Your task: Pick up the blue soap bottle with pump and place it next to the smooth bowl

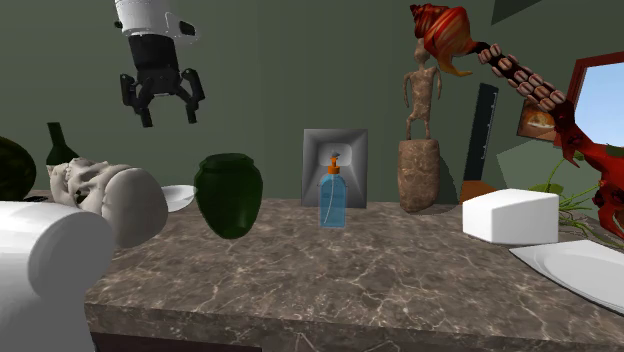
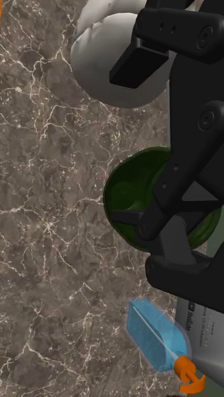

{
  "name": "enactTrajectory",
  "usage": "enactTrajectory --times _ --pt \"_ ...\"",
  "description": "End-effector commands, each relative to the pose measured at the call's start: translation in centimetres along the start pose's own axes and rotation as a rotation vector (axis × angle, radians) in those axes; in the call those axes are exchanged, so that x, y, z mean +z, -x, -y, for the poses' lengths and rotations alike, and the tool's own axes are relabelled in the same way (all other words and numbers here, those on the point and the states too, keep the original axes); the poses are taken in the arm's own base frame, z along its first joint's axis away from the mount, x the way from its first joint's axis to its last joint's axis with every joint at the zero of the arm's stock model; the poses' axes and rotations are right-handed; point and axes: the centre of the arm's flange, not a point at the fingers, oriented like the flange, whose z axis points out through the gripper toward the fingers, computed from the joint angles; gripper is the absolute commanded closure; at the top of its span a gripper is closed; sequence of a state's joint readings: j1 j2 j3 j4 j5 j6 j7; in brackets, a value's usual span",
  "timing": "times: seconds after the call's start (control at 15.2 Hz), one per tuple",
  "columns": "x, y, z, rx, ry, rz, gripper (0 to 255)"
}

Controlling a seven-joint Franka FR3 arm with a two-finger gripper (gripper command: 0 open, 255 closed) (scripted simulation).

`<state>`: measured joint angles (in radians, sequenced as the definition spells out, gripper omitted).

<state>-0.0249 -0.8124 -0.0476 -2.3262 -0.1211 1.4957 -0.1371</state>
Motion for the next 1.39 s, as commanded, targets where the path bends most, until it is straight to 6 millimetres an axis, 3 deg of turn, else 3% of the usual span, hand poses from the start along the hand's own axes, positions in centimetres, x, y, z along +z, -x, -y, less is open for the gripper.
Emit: enactTrajectory --times 0.0,1.32 --pt "0.0 0.0 0.0 0.000 0.000 0.000 0" --pt "7.8 -13.0 -22.1 0.072 -0.049 -0.021 0"
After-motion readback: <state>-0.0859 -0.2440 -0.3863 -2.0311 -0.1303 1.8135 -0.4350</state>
